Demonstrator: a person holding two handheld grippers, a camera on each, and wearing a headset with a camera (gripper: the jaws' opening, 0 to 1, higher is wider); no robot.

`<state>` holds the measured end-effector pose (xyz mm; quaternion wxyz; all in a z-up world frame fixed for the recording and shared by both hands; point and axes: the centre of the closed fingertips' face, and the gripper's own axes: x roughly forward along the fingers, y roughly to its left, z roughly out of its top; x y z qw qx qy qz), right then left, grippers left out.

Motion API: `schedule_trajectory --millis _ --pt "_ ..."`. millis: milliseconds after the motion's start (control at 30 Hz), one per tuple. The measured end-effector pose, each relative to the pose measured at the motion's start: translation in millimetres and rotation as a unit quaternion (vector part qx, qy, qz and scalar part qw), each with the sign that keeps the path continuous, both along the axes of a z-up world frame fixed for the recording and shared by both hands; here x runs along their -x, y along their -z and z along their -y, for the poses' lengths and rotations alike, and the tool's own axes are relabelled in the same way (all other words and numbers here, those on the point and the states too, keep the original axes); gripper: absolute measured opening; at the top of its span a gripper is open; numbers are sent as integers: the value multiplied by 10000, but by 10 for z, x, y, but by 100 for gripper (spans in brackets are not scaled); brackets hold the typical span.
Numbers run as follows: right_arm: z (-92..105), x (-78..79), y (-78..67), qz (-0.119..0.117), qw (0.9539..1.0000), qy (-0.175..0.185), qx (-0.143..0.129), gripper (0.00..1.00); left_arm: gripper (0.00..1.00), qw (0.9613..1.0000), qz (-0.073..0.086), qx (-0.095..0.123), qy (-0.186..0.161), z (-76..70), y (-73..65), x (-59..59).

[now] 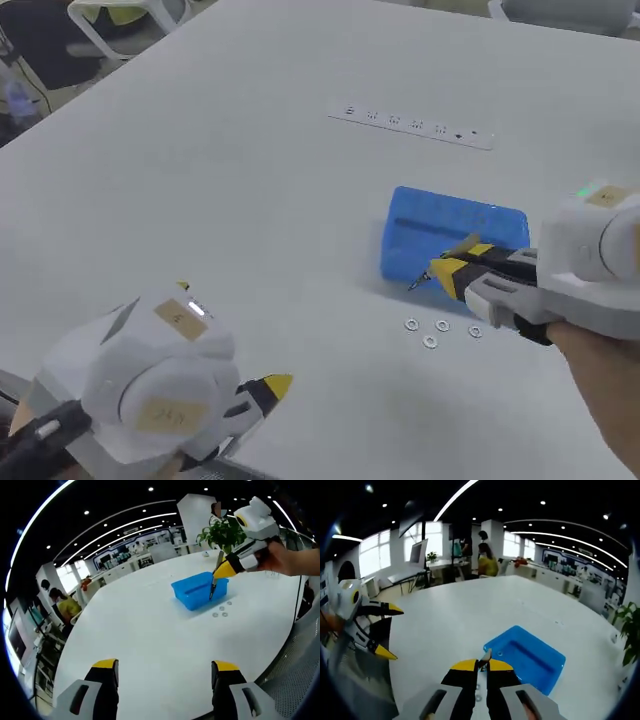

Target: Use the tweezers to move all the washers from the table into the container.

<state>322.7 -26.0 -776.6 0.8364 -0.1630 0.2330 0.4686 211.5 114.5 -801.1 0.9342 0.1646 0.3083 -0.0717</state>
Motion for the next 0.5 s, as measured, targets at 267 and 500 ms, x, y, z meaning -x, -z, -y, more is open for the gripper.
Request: schedule_trajectory --millis 267,500 --pt "41 9 187 -77 9995 -63 283 2 77 10000 -45 -17 4 -3 17 1" --pt "79 -33 310 -193 9990 -3 402 2 77 10000 -90 -24 1 -5 38 5"
